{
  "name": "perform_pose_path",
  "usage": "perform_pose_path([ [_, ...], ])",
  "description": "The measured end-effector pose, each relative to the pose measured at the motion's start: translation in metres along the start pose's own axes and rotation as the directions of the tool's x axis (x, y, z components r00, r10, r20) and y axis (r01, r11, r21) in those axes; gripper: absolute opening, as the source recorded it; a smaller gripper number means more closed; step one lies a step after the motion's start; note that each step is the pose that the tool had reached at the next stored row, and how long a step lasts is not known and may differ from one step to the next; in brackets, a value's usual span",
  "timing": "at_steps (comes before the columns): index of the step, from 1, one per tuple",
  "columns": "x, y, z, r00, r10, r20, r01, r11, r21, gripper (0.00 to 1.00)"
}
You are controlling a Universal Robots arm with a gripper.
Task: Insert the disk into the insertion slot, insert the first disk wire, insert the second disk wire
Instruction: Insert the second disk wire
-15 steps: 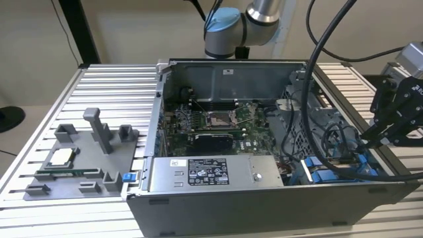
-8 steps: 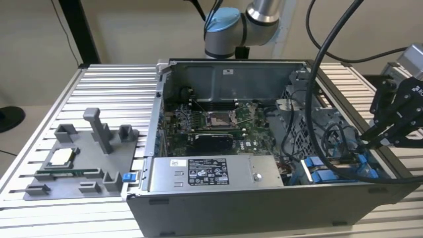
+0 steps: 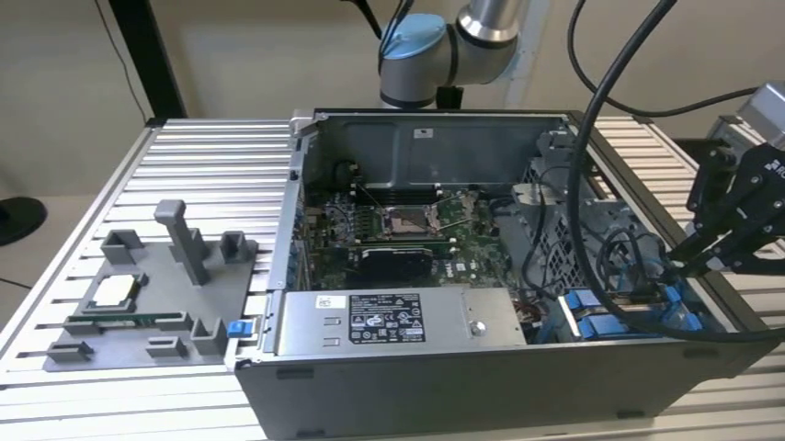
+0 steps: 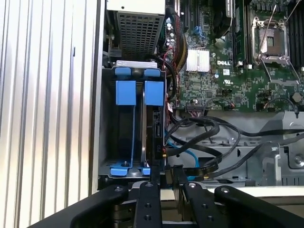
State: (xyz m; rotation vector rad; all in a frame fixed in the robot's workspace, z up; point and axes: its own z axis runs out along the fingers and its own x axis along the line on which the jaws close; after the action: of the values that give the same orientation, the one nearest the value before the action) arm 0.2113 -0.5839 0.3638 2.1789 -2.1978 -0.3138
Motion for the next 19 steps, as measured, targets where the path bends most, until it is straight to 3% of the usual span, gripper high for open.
perform_pose_path([
  [5,0.0124,0.0001,-0.0015,1.0,-0.001,0.0067,0.001,1.0,-0.0015,1.0],
  [10,0.0133,0.0001,-0.0017,1.0,-0.001,0.0091,0.001,1.0,-0.0015,1.0],
  [11,0.0133,0.0001,-0.0016,0.9999,-0.002,0.0159,0.003,1.0,-0.0016,1.0],
  [15,0.014,-0.0001,-0.0011,0.9973,-0.013,0.0729,0.014,0.9999,-0.0024,1.0],
  [19,0.0171,-0.0006,0.0015,0.9949,-0.02,0.0992,0.02,0.9998,-0.0028,1.0],
])
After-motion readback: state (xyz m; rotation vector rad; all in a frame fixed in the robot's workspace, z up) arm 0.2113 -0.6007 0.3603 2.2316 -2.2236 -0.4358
